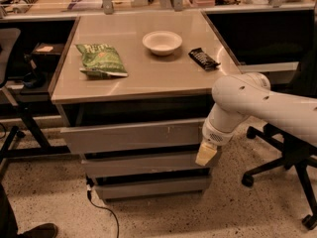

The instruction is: Close top drawer

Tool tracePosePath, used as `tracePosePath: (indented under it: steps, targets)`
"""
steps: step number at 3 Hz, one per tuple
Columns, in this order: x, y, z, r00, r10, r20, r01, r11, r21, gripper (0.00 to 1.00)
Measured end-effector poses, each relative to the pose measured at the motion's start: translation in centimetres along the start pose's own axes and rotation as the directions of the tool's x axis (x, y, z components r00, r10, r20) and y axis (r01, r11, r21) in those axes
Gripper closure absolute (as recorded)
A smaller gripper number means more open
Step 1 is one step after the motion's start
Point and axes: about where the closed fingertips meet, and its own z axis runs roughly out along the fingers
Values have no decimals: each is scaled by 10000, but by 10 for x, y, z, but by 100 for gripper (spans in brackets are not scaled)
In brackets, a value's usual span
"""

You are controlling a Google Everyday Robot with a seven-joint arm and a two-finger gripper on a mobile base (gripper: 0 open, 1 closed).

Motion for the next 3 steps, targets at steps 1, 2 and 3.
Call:
tracePosePath:
  steps: [1,2,3]
  targets:
    - [0,0,0,10000,0,1,0,10000,0,66]
    - [-11,-22,6,9996,79,281,-78,10000,-19,89]
    - [-30,-49,9,9990,-6,445,-2,9999,161,100]
